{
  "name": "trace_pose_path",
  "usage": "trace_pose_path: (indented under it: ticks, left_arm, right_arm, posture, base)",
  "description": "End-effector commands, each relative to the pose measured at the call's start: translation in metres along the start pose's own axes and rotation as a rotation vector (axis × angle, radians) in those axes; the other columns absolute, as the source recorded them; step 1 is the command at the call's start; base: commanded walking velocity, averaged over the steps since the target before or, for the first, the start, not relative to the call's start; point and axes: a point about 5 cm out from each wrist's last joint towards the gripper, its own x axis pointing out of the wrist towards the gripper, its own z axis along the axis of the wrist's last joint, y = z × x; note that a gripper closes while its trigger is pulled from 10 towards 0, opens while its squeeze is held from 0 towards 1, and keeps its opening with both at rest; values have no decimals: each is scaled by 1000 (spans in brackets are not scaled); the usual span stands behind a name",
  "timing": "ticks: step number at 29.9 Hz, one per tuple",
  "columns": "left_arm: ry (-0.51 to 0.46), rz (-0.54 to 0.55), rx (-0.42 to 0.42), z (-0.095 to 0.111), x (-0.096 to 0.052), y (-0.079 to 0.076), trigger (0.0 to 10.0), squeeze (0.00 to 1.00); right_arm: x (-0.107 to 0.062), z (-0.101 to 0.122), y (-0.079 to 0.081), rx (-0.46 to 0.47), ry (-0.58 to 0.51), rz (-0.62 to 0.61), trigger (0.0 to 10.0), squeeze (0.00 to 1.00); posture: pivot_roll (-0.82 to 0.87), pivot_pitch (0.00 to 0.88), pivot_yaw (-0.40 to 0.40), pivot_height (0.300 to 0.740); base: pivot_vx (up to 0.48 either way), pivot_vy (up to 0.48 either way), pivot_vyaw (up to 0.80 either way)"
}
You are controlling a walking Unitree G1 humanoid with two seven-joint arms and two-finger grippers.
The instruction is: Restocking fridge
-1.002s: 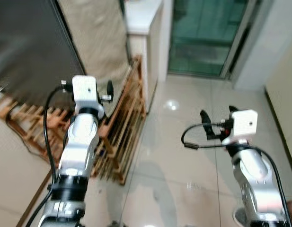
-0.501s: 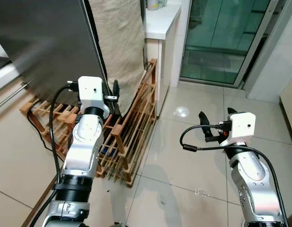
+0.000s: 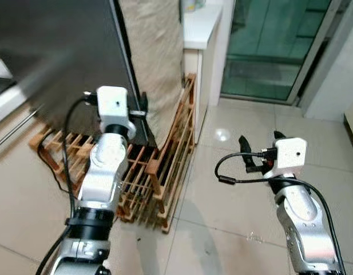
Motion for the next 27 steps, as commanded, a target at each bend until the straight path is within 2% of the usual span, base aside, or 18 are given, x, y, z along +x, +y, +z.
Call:
trace_pose_path:
  ticks: [1, 7, 12, 15, 21, 24, 27]
  left_arm:
    - [-21, 3, -6, 6, 0, 1, 10000, 0]
    - [-26, 32, -33, 7, -2, 3, 10000, 0]
    - [12, 32, -73, 4, -4, 4, 10000, 0]
    - [48, -17, -87, 2, -4, -4, 10000, 0]
    - [119, -213, -131, 3, 0, -39, 10000, 0]
    - [135, -265, -150, 5, 5, -52, 10000, 0]
    - [133, -273, -161, 6, 9, -56, 10000, 0]
  right_arm:
    - [1, 6, 2, -2, -29, 0, 10000, 125]
    - [1, 5, 2, -3, -25, 4, 10000, 129]
    - [1, 3, 1, -5, -20, 8, 10000, 125]
    - [1, 3, 1, -4, -18, 8, 10000, 129]
    - [1, 5, -2, 21, -24, -14, 10000, 125]
    - [-9, 1, -9, 11, -5, -33, 10000, 129]
    - [-13, -2, -12, -2, 11, -49, 10000, 133]
  posture:
    - [-143, 0, 84, 740]
    - [-140, 0, 80, 740]
    - [-137, 0, 75, 740]
    - [-136, 0, 72, 740]
    - [-135, 0, 65, 740]
    - [-141, 0, 62, 740]
    - [-150, 0, 66, 740]
  base:
    - [266, 401, 0]
    - [80, 124, 0]
    - [0, 0, 0]
    - [0, 0, 0]
    - [0, 0, 0]
    - [0, 0, 0]
    - [0, 0, 0]
